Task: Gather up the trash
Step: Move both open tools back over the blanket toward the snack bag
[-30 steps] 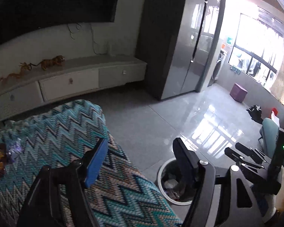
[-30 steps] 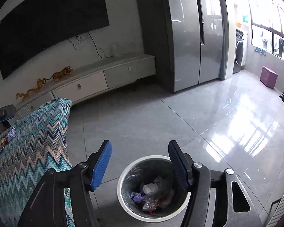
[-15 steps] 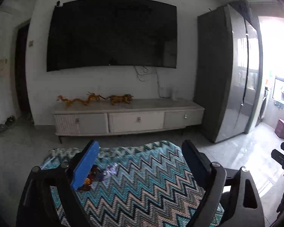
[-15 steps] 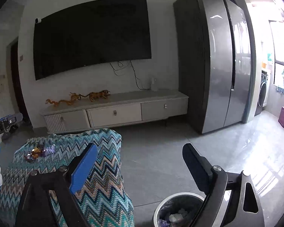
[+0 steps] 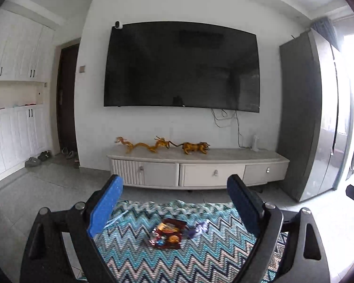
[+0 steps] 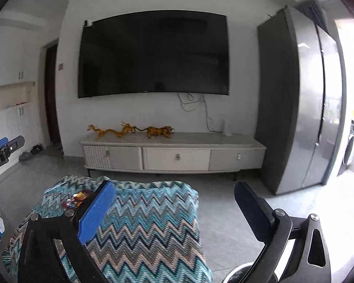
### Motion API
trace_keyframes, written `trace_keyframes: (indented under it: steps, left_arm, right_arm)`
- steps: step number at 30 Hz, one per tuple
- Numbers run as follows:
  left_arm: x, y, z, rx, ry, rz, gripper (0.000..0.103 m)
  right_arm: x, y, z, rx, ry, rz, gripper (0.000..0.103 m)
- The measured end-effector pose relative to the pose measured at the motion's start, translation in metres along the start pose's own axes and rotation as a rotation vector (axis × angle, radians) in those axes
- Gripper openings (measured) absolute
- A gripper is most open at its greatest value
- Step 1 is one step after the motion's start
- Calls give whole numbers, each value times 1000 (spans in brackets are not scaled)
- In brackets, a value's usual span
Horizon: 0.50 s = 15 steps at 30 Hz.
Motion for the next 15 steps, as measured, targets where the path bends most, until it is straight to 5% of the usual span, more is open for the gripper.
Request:
trace_keyframes:
  steps: [10,15]
  left_arm:
    - [28,-20,64,-1,-95,15,93]
    - [65,-6,89,-22,-103,92,94]
  right_arm:
    - [28,-31,38,-47,-77,-44,103]
    - [69,-32,56,-48,-128,-15,103]
Point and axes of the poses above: each gripper's, at about its wrist camera, not at the fingertips, and x roughly the way its jaws point, z to its left, y to its underside, the point moved 7 cm from there along x, roughly the way its jaws point, and after that the axes turned 13 degrees about -x, right-handed, at the moved point
